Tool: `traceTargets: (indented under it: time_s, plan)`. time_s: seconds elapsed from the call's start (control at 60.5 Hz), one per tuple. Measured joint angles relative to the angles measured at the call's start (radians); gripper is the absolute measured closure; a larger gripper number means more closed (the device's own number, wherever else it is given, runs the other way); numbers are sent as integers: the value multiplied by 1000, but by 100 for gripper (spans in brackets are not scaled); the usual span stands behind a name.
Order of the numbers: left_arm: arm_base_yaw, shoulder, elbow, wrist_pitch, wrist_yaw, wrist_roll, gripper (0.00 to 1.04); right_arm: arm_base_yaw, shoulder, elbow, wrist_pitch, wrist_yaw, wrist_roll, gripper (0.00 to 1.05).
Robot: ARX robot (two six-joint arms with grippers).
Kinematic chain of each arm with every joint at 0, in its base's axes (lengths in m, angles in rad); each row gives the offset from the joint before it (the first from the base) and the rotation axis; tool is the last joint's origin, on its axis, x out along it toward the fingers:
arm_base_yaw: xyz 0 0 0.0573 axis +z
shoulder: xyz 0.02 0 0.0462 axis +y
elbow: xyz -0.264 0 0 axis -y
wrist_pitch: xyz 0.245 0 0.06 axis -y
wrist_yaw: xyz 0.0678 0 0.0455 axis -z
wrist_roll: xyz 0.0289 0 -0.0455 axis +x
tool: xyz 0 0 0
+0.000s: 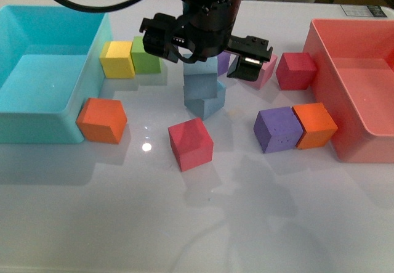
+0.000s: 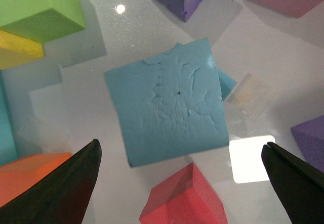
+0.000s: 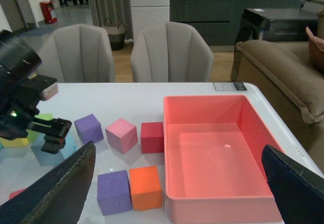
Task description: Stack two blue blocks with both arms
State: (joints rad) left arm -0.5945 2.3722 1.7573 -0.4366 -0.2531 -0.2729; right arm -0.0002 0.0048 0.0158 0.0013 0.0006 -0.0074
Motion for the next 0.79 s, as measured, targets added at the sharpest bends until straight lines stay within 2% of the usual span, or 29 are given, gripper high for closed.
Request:
traceTargets:
  time_s: [0.314, 0.546, 0.579, 0.596, 0.612, 0.645, 0.728, 0.794]
  plan:
    - [12, -319, -358, 179, 14, -9, 9, 0, 0, 0, 0, 0, 0, 9]
    - [87, -543, -586, 273, 13, -48, 9, 0, 0, 0, 0, 0, 0, 9]
    - [96, -563, -629, 343, -29, -23, 11, 0, 0, 0, 0, 0, 0, 9]
    - [104, -581, -679, 454, -78, 2, 15, 0, 0, 0, 0, 0, 0, 9]
    - [108, -589, -704, 512, -101, 18, 16, 0, 0, 0, 0, 0, 0, 9]
    - [130, -627, -815, 737, -142, 74, 24, 0, 0, 0, 0, -1, 0, 9]
    - [192, -729, -1049, 1147, -119, 175, 38, 0, 0, 0, 0, 0, 0, 9]
    - [235, -819, -1173, 1335, -100, 213, 48, 0, 0, 0, 0, 1, 0, 9]
